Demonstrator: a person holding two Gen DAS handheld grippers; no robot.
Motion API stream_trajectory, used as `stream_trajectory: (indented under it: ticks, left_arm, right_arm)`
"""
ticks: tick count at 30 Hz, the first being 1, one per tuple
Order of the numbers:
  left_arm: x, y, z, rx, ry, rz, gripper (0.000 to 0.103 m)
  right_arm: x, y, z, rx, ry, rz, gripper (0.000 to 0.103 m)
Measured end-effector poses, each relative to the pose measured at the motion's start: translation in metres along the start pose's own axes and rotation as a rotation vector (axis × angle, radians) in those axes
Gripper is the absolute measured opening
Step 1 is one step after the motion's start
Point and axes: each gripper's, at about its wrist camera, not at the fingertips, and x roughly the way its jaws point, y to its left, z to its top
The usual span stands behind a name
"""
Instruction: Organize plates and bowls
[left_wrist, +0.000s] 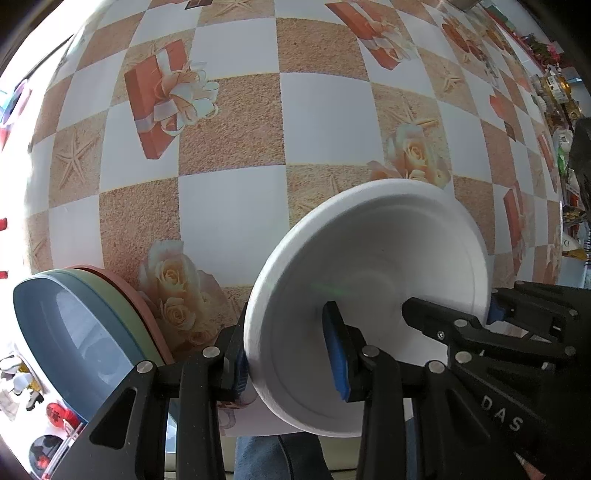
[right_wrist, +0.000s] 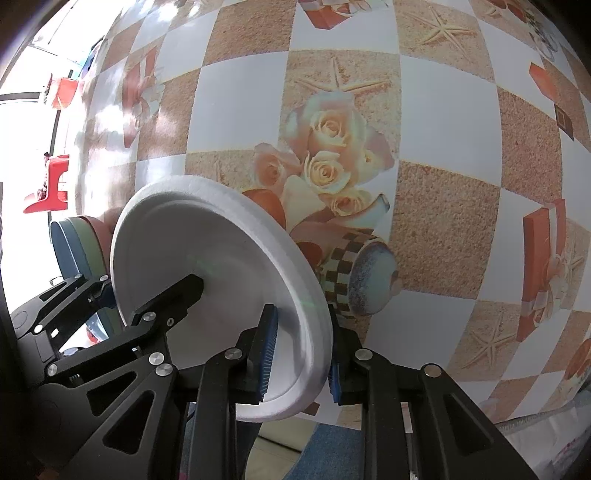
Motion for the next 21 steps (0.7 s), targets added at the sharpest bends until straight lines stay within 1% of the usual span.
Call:
stream_trajectory:
  ticks: [8,21]
  left_arm:
    - [0.001,-0.009,-0.018,-0.005,-0.008,0.001,0.038]
    - [0.002,-0.007,-0.02,-0.013,0.0,0.001,0.038]
  right_arm:
    - [-0.009,-0.001,0.001,0.005,-0.002,-0.006,0.026]
    - [-0.012,-0.001,0.002,0.006,0.006,0.001,0.026]
